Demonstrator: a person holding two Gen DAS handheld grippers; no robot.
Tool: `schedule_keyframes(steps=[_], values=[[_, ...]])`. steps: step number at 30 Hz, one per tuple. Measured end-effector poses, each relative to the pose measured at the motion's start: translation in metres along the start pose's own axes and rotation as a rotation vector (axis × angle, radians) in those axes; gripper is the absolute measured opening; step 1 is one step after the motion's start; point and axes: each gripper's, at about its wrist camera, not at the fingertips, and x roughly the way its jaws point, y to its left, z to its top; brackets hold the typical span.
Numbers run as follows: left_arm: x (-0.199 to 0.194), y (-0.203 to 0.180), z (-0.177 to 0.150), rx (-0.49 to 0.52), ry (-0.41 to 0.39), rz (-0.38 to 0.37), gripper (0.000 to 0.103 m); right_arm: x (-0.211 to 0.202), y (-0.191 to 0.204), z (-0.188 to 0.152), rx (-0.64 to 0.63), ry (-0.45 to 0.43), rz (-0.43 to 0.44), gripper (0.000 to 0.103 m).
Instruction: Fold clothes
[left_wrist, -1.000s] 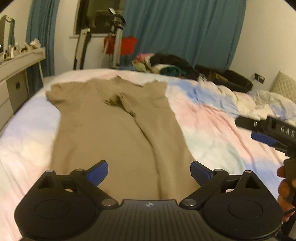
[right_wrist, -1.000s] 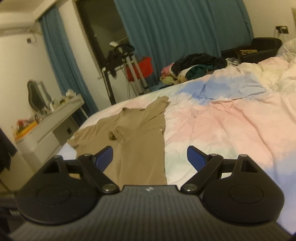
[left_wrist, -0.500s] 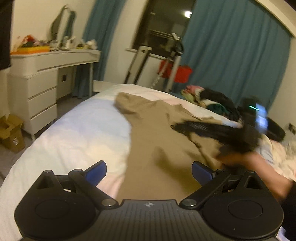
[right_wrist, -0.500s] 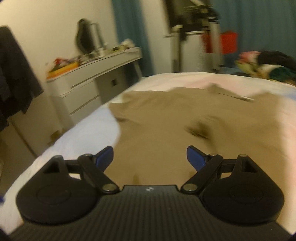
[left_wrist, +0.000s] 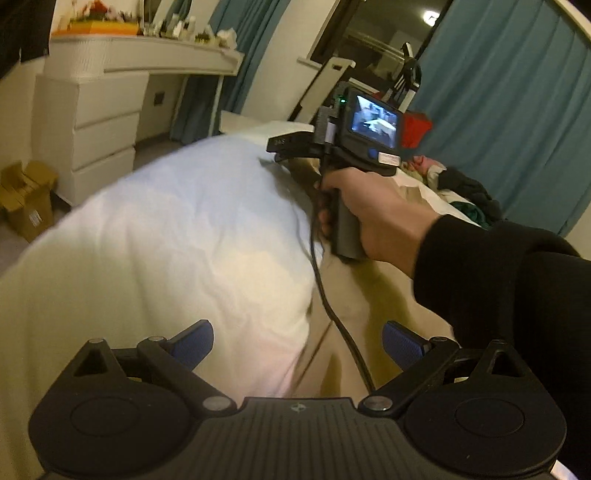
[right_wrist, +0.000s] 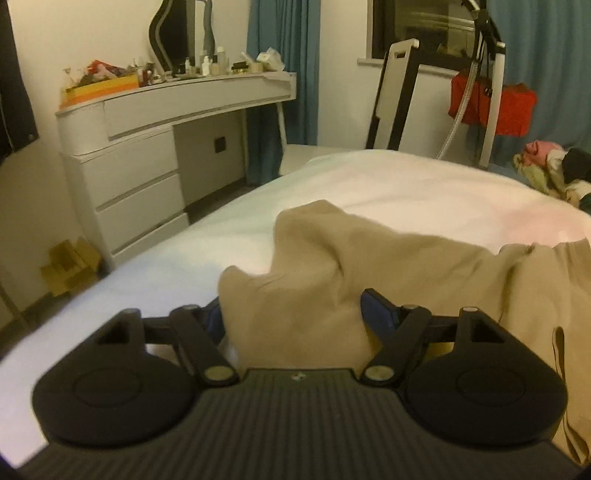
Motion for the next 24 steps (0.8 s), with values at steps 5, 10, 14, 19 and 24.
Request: schedule_keyframes(steps=[5,10,14,19,24], values=[[-0.003,-0.004,-0.003,-0.024,-0.011,0.006,0.099,-0.013,-0.014,0.013,0.034,-0.042,-0.010,0.010],[-0.015,-0.017,-0.005,0.007,-0.048,0.009,0.099,-0.056,-0.046,0.041,0.064,-0.142,-0.033,0.009],[-0.025,-0.034,-0.007,0.038,-0.065,0.008,0.099,-0.108,-0.100,0.050,0.155,-0.249,-0.073,0.008],[-0.035,-0.053,-0.011,0.052,-0.054,-0.026,0.099,-0.157,-0.188,0.023,0.338,-0.325,-0.178,0.008],[-0.033,-0.073,-0.018,0.122,-0.047,-0.029,0.099,-0.158,-0.271,-0.037,0.565,-0.283,-0.264,0.008]])
